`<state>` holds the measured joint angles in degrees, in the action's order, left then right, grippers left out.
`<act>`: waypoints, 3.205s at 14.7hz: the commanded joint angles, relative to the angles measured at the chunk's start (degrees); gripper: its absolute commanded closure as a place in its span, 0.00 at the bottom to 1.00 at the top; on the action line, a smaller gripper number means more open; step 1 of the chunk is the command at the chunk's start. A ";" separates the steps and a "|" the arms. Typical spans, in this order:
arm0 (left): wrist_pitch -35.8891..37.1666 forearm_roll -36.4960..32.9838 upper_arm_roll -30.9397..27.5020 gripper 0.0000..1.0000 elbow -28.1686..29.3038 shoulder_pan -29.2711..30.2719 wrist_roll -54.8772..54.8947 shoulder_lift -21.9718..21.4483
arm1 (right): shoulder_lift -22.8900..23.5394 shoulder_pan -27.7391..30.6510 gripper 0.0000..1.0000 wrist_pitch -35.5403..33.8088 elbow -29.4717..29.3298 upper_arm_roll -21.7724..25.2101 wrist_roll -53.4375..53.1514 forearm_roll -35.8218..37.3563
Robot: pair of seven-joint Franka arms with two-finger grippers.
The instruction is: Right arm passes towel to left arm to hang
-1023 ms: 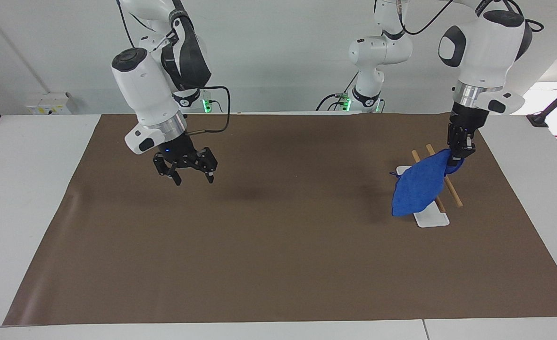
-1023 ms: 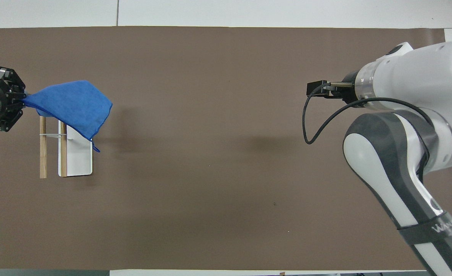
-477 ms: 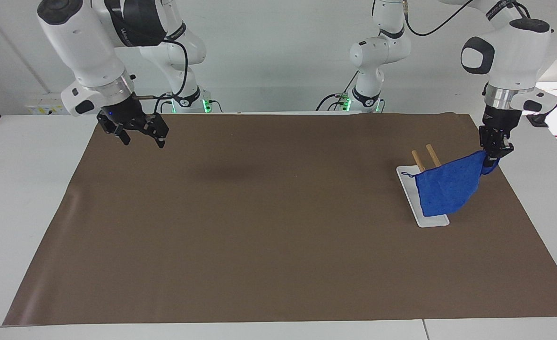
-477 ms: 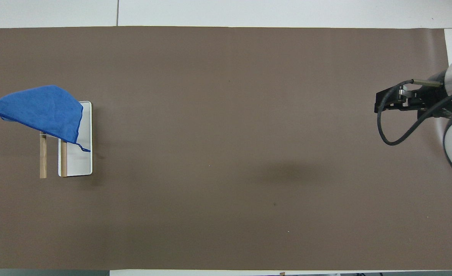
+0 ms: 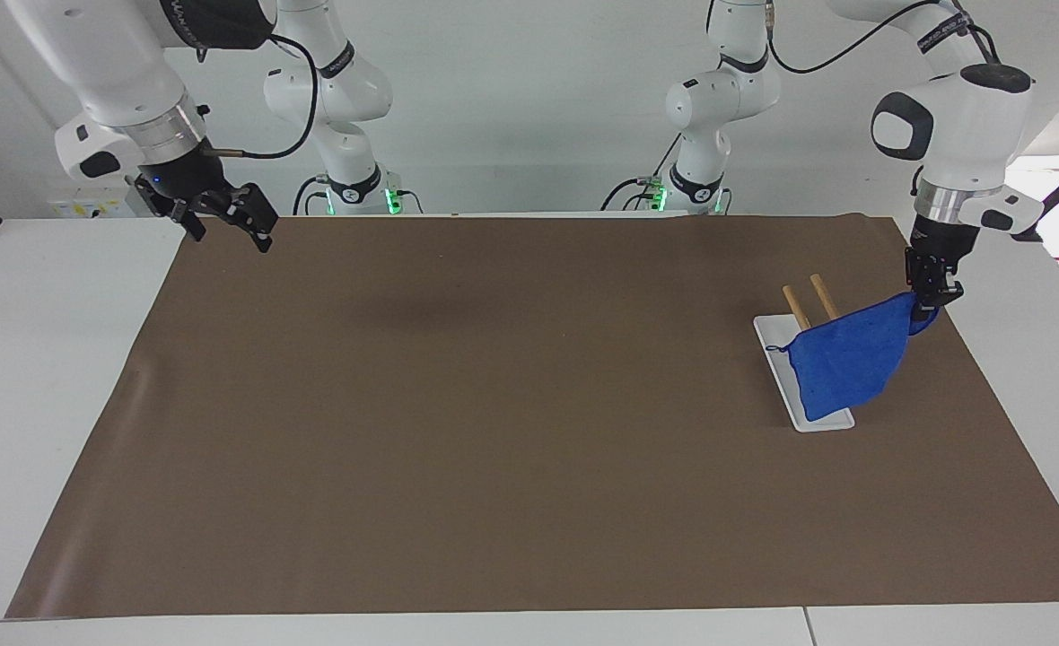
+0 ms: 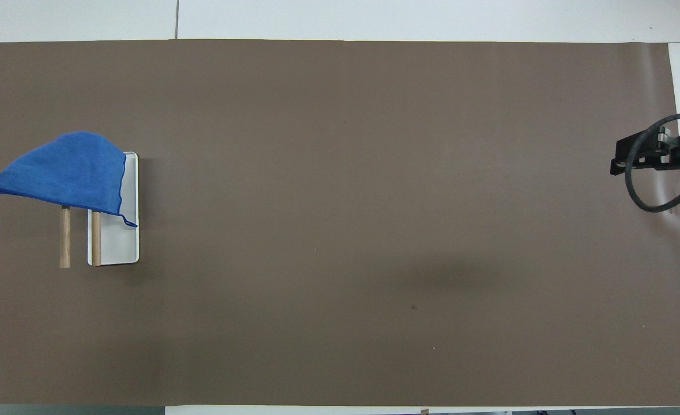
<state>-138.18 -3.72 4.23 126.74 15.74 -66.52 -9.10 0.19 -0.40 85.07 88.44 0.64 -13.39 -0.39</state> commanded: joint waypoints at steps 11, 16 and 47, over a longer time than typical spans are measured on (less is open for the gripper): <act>-1.39 -0.33 0.43 1.00 8.78 4.12 5.17 -1.19 | -0.10 -0.66 0.00 -1.93 -2.67 -0.90 3.98 1.01; 0.00 0.02 0.60 0.00 5.02 2.28 5.17 0.83 | -0.45 -0.66 0.00 -2.10 -1.96 -0.90 3.81 0.92; 51.52 5.91 0.25 0.00 -32.70 -12.75 69.33 6.20 | -0.54 -0.04 0.00 -2.10 -1.61 -0.81 3.90 0.92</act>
<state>-87.98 1.50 4.46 94.07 2.73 0.72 -2.82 -0.33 -1.06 83.64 86.93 0.15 -10.83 -0.05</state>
